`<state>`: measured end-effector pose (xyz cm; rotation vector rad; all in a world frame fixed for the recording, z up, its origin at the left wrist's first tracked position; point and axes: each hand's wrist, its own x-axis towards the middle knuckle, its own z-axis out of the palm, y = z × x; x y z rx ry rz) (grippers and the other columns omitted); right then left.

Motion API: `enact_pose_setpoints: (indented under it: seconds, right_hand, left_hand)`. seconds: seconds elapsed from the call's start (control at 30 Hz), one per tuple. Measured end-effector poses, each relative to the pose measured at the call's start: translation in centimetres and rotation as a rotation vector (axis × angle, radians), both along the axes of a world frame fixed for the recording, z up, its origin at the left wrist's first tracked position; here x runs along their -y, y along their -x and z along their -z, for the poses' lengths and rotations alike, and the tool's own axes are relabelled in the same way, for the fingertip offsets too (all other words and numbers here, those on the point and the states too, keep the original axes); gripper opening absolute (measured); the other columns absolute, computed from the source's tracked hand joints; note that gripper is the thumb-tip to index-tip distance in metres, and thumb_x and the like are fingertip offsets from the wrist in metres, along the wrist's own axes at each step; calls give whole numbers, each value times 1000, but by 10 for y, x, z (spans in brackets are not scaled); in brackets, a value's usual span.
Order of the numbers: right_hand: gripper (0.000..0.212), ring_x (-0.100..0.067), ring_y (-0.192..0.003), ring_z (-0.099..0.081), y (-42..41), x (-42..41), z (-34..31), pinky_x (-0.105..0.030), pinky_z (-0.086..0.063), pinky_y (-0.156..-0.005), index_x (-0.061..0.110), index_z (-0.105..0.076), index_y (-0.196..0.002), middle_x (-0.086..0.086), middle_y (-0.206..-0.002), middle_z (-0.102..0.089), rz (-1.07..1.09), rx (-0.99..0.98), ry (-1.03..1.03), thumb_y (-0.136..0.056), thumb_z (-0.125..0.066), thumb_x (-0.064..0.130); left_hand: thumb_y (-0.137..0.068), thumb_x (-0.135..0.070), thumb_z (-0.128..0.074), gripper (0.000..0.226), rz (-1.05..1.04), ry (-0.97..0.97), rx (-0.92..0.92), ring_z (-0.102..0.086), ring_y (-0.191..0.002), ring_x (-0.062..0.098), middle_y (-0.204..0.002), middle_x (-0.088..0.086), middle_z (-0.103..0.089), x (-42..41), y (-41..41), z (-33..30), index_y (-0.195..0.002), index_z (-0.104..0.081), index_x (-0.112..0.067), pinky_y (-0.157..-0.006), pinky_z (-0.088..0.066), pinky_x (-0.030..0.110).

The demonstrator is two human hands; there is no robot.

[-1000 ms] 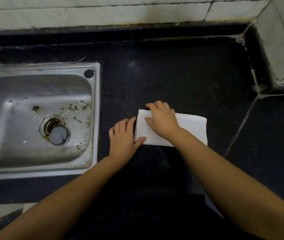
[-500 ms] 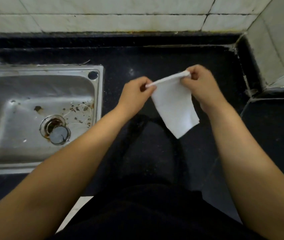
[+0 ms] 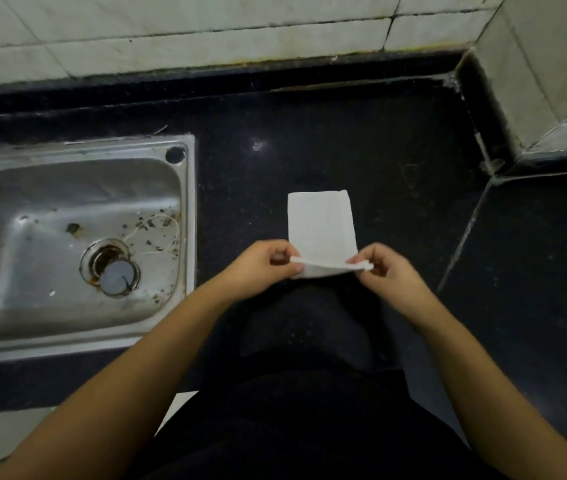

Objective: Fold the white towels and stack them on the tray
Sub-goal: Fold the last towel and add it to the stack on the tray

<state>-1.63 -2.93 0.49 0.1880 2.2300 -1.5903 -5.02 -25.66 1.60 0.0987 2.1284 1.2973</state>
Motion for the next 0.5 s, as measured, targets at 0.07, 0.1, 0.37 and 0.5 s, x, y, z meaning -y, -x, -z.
enact_pose_setpoints:
  seconds: [0.07, 0.1, 0.37, 0.5]
  right_hand:
    - [11, -8, -76, -58, -13, -3, 13, -25, -46, -74, 10, -61, -86, -1, -85, -65, -74, 95, -27, -87, -60, -1]
    - [5, -9, -78, -58, -13, -3, 14, -26, -47, -75, 7, -62, -89, -3, -86, -66, -84, 121, -26, -87, -61, 3]
    - [6, 5, -64, -54, 60, 0, -3, -7, -42, -64, 14, -67, -87, 4, -78, -62, 115, -22, -106, -89, -61, 11]
    - [12, -1, -67, -48, 96, 11, -2, -19, -37, -59, 18, -62, -84, 10, -76, -56, -48, 52, -265, -92, -57, 26]
  left_hand:
    - [-88, -11, -63, 13, 32, 64, 53, -67, -92, 21, -97, 12, -71, 4, -5, 12, -97, -66, -3, -86, -52, 25]
    - [-88, -12, -62, 13, 33, 68, 63, -67, -95, 24, -98, 13, -71, 5, -4, 14, -97, -67, -3, -88, -52, 30]
    - [-89, -15, -62, 9, -74, 72, -74, -60, -80, 9, -87, 2, -66, -13, 55, 6, -92, -66, -8, -73, -47, 21]
    - [-89, -19, -61, 4, -110, 125, -127, -62, -88, 15, -89, 0, -66, -23, 85, 9, -87, -63, -16, -79, -50, 29]
